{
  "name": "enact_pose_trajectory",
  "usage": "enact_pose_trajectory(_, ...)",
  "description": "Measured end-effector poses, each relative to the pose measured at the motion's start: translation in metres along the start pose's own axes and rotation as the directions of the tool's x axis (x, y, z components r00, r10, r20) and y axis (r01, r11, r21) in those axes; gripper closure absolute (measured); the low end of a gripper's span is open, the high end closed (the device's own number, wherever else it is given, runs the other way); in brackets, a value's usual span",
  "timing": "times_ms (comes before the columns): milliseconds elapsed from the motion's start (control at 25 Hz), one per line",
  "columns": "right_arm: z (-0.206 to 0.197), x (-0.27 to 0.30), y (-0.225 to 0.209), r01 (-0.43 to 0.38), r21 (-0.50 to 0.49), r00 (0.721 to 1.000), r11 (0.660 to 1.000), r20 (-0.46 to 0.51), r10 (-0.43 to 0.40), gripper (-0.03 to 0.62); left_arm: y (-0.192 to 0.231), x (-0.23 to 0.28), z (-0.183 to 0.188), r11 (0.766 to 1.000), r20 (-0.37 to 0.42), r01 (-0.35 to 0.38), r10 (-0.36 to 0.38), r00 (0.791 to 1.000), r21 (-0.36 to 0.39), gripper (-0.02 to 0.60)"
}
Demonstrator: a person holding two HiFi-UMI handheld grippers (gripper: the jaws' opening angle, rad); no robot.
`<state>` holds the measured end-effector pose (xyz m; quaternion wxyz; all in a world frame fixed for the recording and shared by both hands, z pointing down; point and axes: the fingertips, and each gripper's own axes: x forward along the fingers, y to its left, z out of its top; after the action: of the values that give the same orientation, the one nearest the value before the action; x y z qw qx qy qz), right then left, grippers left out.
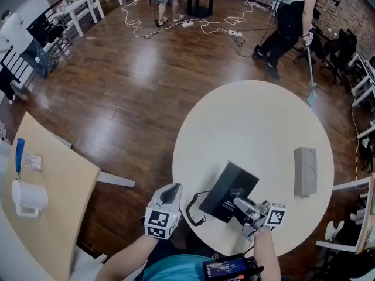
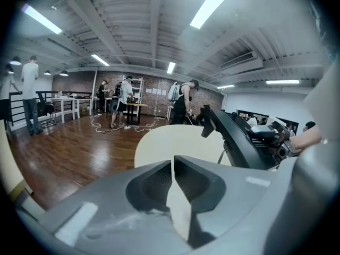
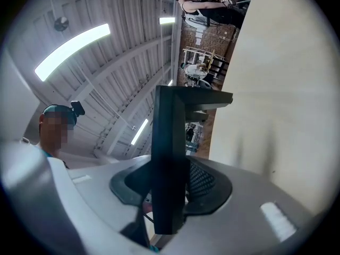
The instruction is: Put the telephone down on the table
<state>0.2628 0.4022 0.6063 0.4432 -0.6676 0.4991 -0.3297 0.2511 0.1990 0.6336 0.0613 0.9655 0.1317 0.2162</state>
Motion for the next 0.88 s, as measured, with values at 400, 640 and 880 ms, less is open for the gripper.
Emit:
enact_pose_trajectory(400, -0.03, 0.142, 0.07, -0.129, -0.003, 0.981, 0.992, -0.145, 0.127, 0.442, 0.152, -0.143, 0.016, 0.949, 0.134, -0.282, 0.301, 0.944, -0.142, 0.555)
enact_pose_trajectory(640, -0.065, 0.23, 0.11, -0.207, -0.022, 0.947, 0.978, -0.253, 0.195, 0.442, 0.243, -0.237, 0.018, 0.87, 0.192, -0.452, 0.487, 0.852, -0.2, 0.565)
enact_pose_trajectory(880, -0.109, 0.312, 0.144, -0.269, -0.036, 0.896, 0.963, -0.377, 0.236, 0.442, 0.305, -0.317, 0.005, 0.793, 0.216, -0.545, 0.603, 0.768, -0.273, 0.568)
